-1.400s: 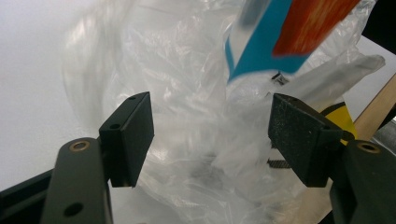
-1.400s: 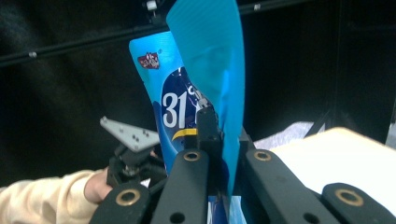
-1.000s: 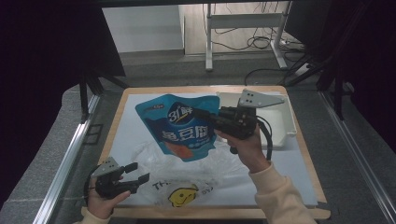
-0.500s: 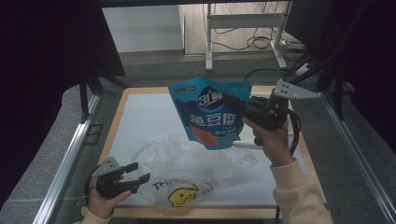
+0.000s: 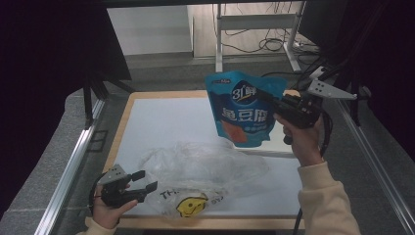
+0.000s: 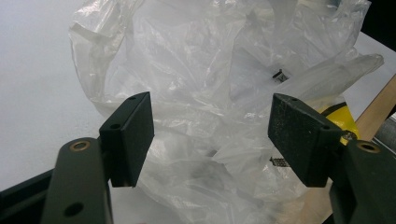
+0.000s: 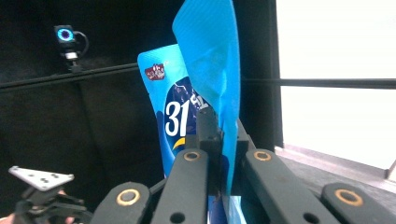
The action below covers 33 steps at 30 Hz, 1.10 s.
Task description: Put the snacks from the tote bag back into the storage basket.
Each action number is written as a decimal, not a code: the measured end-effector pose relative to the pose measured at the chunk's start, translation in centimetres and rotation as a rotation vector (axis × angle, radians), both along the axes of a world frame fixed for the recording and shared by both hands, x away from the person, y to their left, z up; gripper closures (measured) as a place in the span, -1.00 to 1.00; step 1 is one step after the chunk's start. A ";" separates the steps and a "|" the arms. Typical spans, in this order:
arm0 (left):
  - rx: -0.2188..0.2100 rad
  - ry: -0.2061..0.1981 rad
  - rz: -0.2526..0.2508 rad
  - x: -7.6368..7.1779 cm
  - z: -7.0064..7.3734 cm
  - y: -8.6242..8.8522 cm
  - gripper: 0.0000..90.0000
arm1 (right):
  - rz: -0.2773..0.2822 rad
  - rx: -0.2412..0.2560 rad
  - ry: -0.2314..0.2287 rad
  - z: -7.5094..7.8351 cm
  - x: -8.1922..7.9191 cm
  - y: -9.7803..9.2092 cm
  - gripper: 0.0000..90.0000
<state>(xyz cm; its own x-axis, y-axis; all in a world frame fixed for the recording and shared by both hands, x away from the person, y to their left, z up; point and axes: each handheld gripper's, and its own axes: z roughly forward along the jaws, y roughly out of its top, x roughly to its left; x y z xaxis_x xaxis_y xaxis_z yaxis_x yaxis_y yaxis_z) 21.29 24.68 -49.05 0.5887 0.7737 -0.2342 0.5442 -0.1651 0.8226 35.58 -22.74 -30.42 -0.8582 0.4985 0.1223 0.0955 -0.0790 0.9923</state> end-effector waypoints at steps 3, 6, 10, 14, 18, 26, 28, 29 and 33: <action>-0.001 0.000 0.001 0.0 0.0 0.0 -0.30 | -0.027 -0.005 0.006 -0.3 0.7 -0.7 0.98; 0.001 0.001 0.000 0.1 -0.1 0.0 -0.30 | -0.058 -0.018 0.013 -0.8 1.5 -1.4 0.98; 0.000 0.002 0.001 0.0 -0.1 0.0 -0.30 | -0.087 -0.017 0.017 -1.3 2.4 -2.2 0.98; -0.001 0.004 0.002 0.1 -0.1 0.1 -0.30 | -0.107 -0.021 0.020 -1.7 3.2 -2.9 0.98; 0.002 0.003 0.000 0.1 -0.1 0.0 -0.30 | -0.121 -0.026 0.025 -2.0 3.8 -3.4 0.98; 0.003 0.004 0.001 0.1 -0.1 0.0 -0.30 | -0.147 -0.038 0.037 -2.7 5.2 -4.4 0.98; 0.004 0.004 0.000 0.1 -0.1 -0.1 -0.30 | -0.153 -0.037 0.043 -3.0 5.7 -4.6 0.98; 0.004 0.005 0.000 0.1 -0.1 -0.1 -0.30 | -0.151 -0.035 0.047 -3.1 6.0 -4.7 0.98; 0.009 0.007 -0.001 0.2 -0.2 -0.1 -0.30 | -0.156 -0.026 0.059 -3.8 7.1 -4.9 0.98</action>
